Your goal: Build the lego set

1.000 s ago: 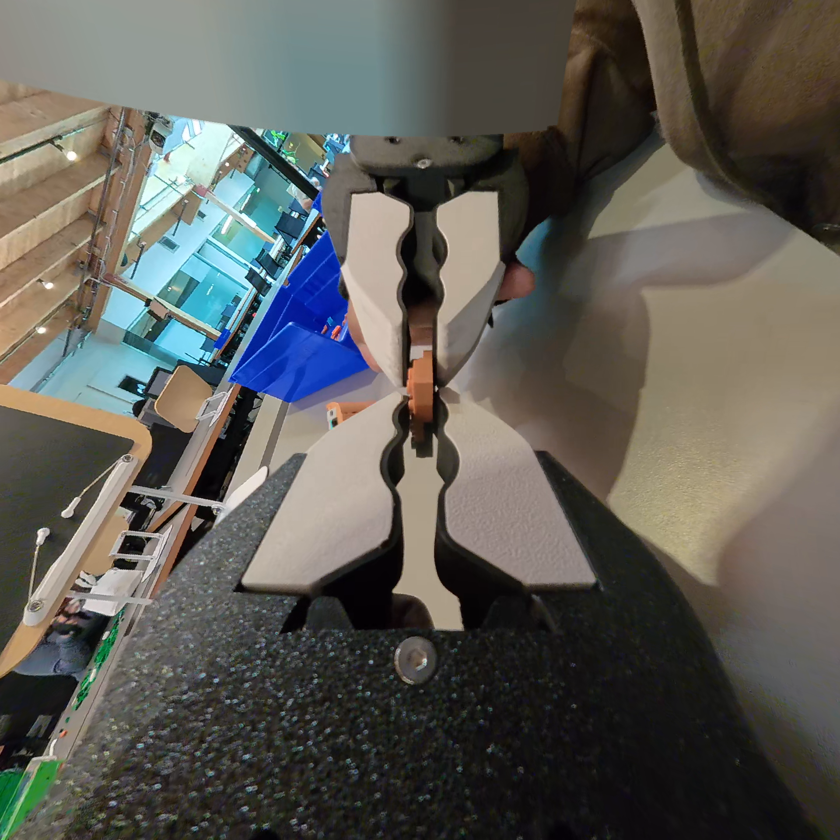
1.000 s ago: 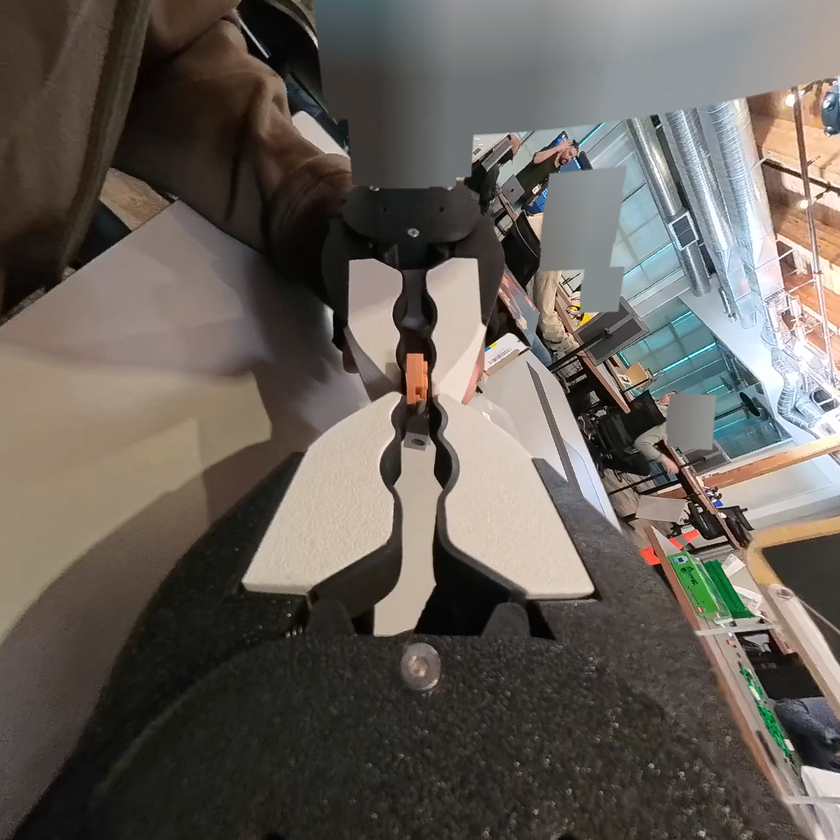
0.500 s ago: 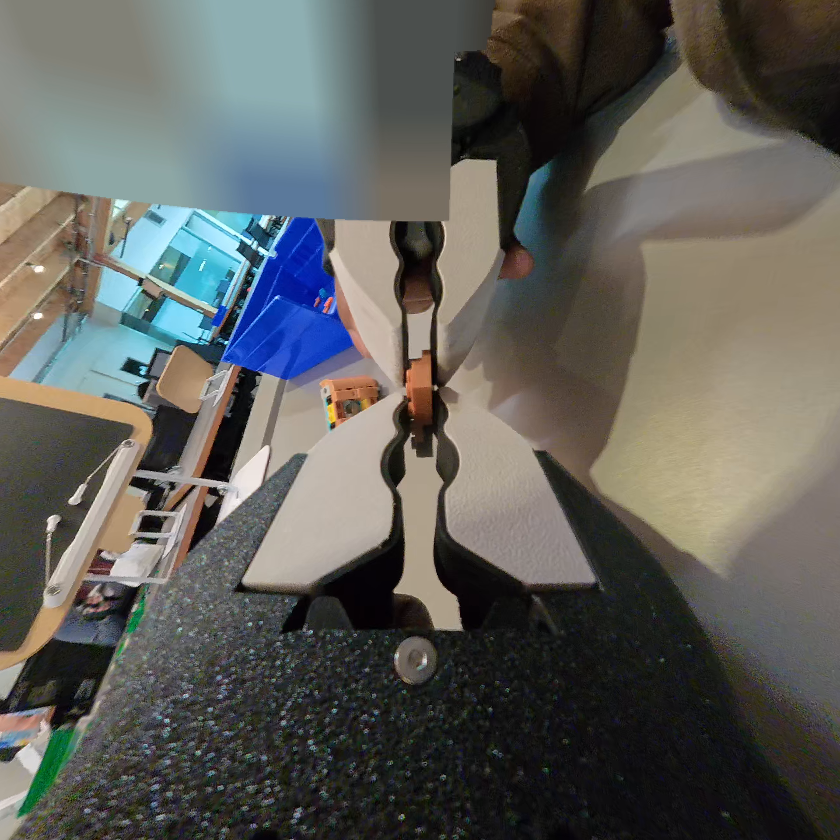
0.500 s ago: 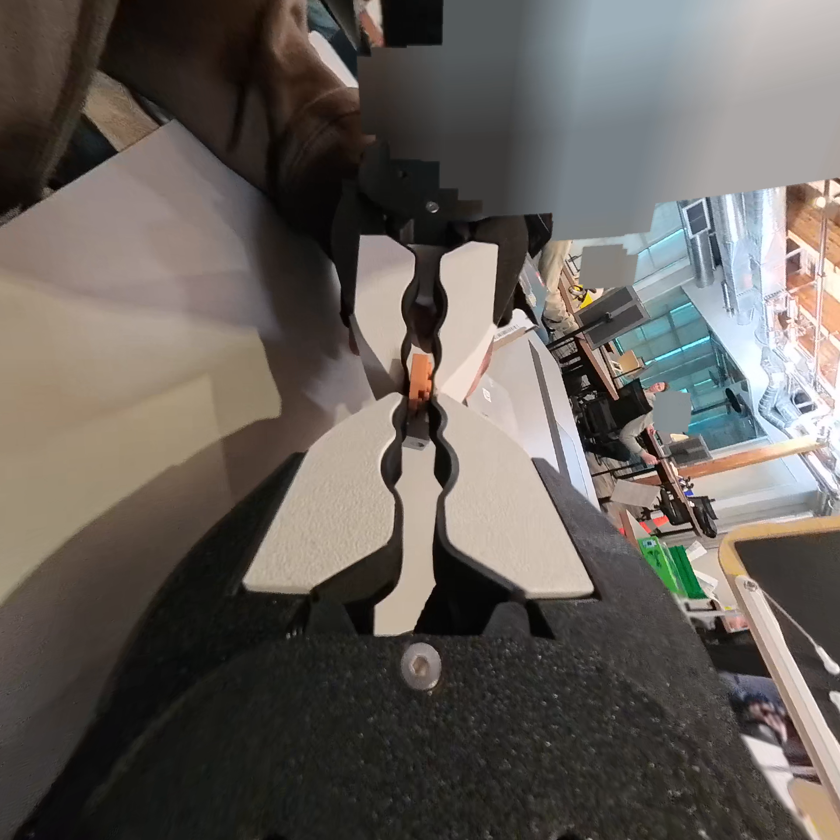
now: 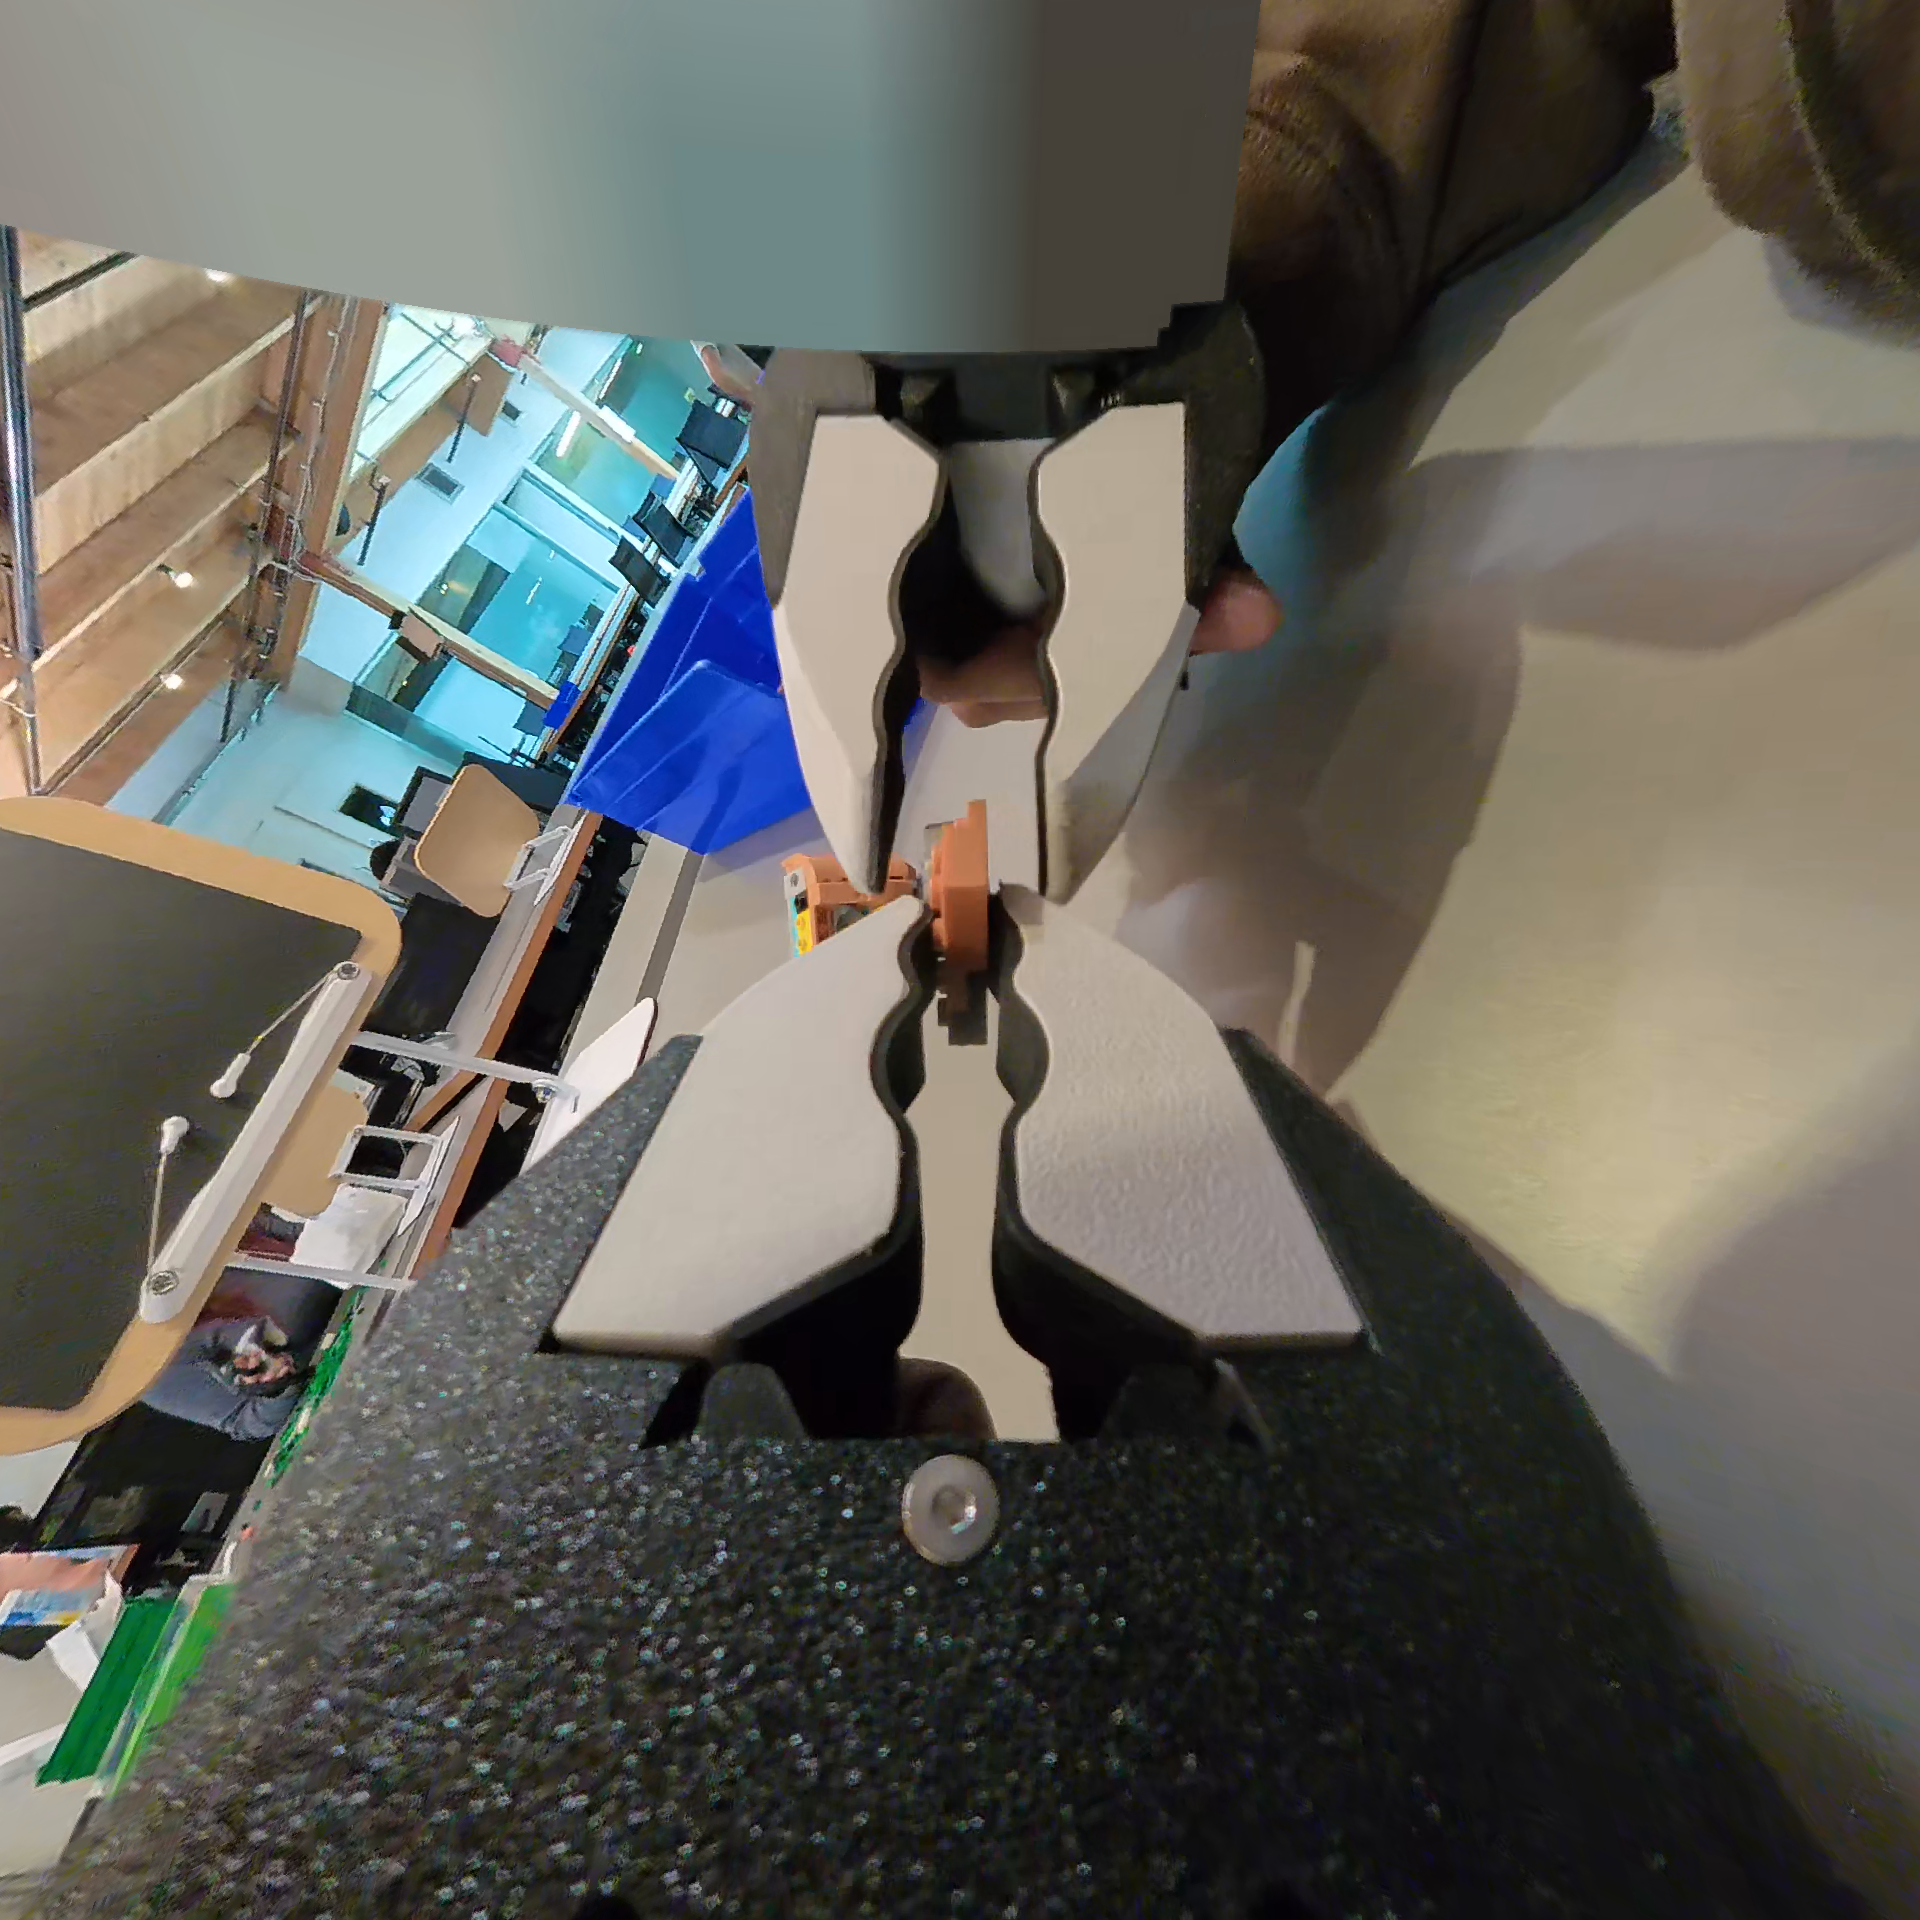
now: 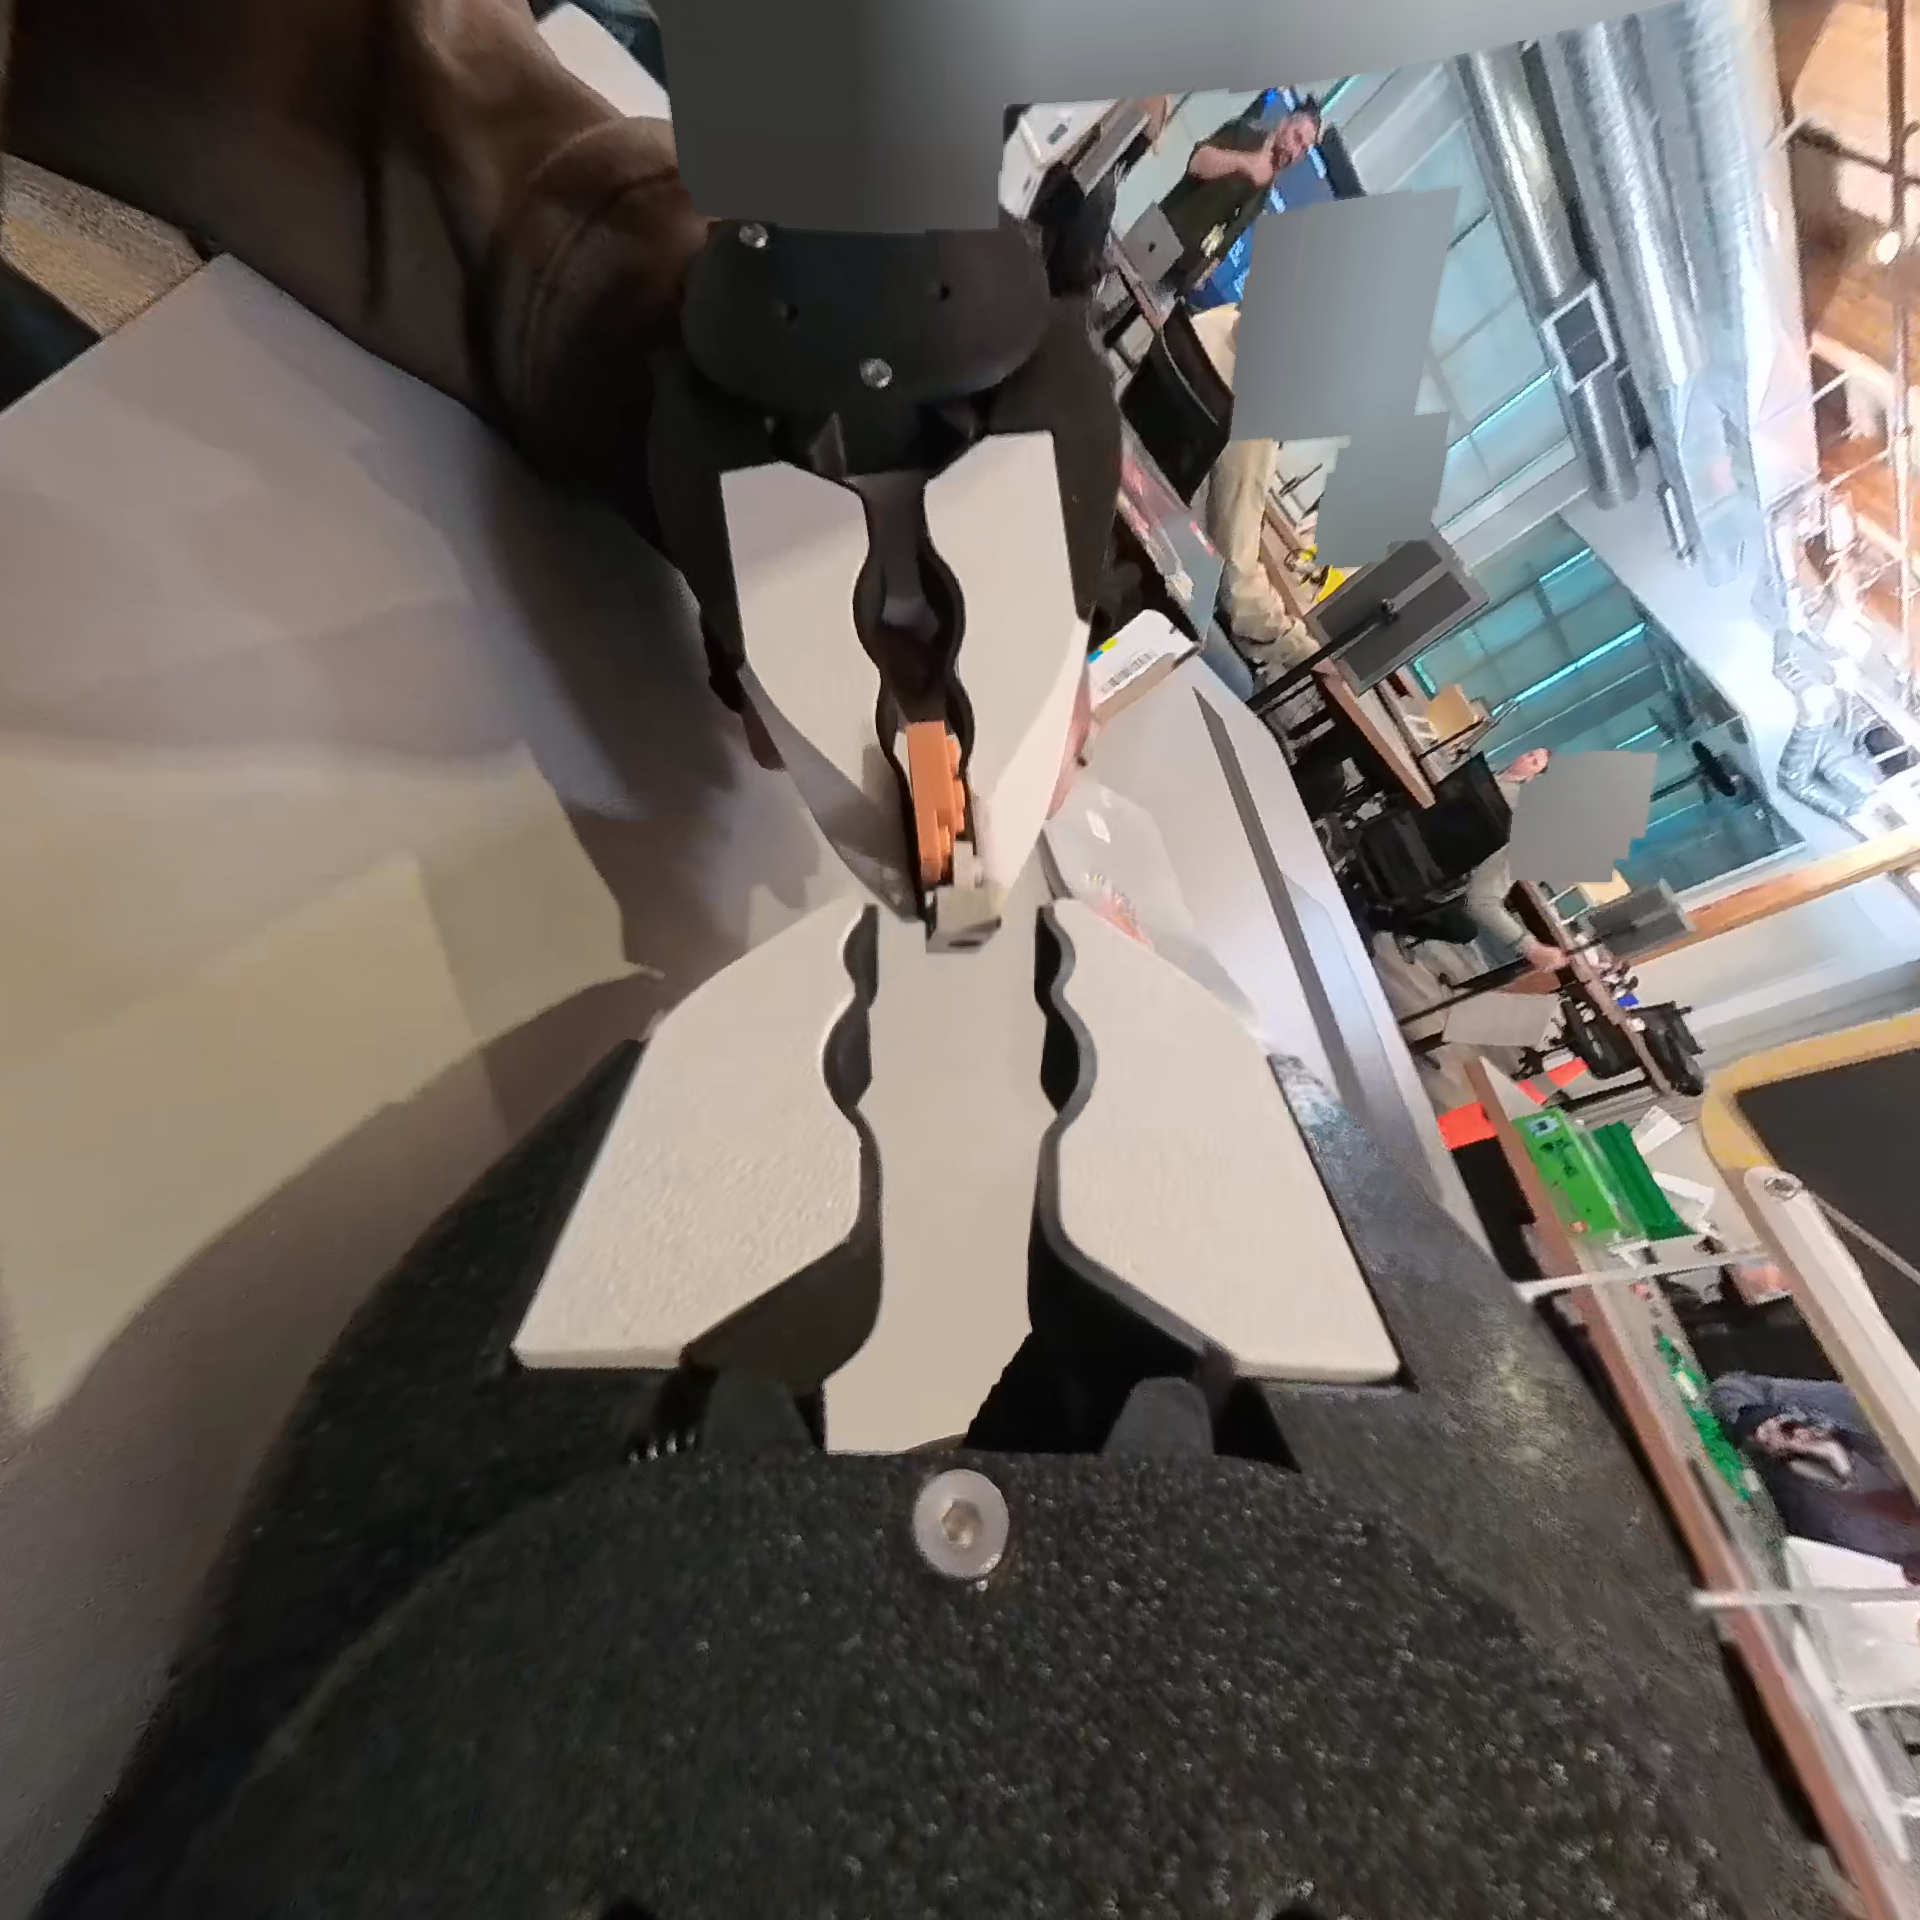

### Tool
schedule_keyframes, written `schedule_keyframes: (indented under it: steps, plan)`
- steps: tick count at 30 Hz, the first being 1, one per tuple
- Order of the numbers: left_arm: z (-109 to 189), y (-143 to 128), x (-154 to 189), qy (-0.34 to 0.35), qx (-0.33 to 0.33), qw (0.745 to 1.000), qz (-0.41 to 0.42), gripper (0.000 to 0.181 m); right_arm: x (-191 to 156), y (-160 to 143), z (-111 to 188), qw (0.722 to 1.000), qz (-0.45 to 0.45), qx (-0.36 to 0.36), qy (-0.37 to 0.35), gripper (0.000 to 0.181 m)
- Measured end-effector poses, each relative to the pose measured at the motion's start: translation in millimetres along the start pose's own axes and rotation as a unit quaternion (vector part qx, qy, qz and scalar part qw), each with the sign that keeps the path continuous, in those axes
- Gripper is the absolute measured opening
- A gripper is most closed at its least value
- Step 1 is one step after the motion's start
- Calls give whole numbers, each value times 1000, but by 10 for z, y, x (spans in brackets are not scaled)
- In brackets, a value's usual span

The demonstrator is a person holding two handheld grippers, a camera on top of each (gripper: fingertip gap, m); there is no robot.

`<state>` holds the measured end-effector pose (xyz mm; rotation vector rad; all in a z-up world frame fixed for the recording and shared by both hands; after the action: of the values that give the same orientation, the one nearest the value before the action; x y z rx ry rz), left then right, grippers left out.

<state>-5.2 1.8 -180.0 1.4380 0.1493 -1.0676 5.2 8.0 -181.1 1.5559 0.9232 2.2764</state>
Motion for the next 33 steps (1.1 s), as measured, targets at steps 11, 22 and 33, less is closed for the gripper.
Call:
schedule_keyframes:
  steps: [11, 22, 33]
  plan:
    - [7, -9, -21, 4, 3, 1000, 26, 9, 23, -28, -13, 1000, -21, -10, -7, 15]
    - [10, -22, 1, -2, -4, 999, 32, 9, 5, -27, -33, 1000, -3, -7, -15, 19]
    - [13, 2, 1, 0, 1, 999, 36, 9, 19, 9, -47, 1000, -11, 4, -22, 29]
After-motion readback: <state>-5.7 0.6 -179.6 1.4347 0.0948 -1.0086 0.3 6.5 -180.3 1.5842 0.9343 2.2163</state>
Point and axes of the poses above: each gripper's, where its closed fingertips meet, z back along the fingers, y out of its top, x = y × z across the jaws, the point moved 1 cm from there along z, back along the fingers, and after that the axes turned 6 degrees about z, right-handed, at the moved point
